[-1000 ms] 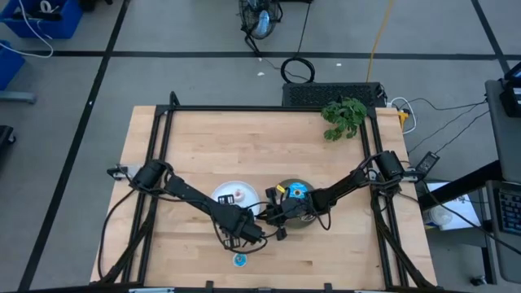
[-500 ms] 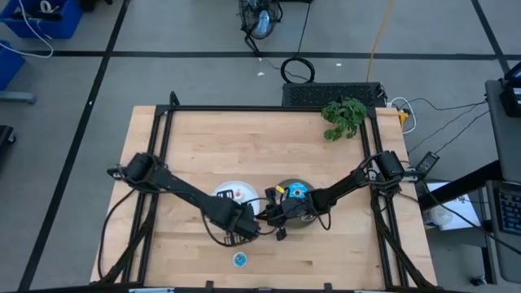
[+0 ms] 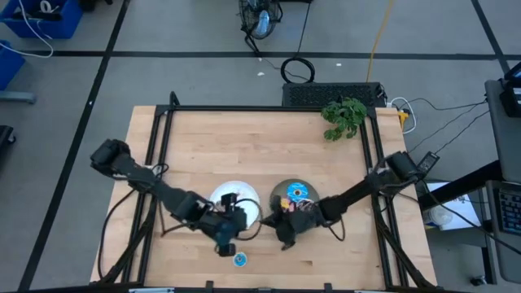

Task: Pick & Place donuts
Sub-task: Put the small red donut on the white plate

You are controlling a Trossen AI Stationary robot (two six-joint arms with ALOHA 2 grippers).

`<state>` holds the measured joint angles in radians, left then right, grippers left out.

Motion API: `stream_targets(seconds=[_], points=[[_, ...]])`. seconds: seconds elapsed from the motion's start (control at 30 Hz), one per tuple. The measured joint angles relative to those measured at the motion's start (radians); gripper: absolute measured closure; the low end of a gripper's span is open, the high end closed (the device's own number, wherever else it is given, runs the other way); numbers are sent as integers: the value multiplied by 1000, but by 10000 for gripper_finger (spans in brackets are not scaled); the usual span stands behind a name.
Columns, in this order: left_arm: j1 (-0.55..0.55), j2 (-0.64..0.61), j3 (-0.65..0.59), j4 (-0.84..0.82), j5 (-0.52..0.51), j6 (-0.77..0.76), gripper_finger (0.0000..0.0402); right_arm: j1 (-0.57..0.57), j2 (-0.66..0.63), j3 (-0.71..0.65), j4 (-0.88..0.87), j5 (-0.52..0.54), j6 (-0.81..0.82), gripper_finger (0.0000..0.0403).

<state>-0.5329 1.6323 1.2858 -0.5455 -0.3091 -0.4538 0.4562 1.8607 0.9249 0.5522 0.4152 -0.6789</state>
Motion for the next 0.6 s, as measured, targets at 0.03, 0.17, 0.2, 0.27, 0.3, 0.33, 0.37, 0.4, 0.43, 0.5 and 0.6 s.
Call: stream_targets(seconds=[0.03,0.17,0.2,0.27,0.3,0.33,0.37,0.4,0.43,0.5,0.6], points=[[-3,-10,-31,26,-2,-3,376,13,-11,0,-4,24,-33,398],[13,-29,-121,135,25,0,375,53,-31,1,76,60,-152,368],[19,-30,-130,154,38,0,375,58,-31,2,99,60,-170,356],[25,-30,-136,157,49,1,374,64,-30,2,126,59,-201,327],[27,-30,-136,158,59,3,374,64,-30,2,127,56,-214,311],[29,-30,-136,165,76,8,374,64,-30,2,127,56,-227,295],[31,-30,-136,175,88,12,374,61,-30,2,128,57,-237,279],[34,-30,-136,182,102,16,374,56,-29,2,131,57,-244,263],[35,-30,-136,186,106,21,374,50,-29,2,139,57,-249,250],[36,-30,-136,196,108,30,374,36,-29,2,162,52,-259,227],[45,-29,-136,204,107,34,374,23,-29,2,193,30,-289,208]])
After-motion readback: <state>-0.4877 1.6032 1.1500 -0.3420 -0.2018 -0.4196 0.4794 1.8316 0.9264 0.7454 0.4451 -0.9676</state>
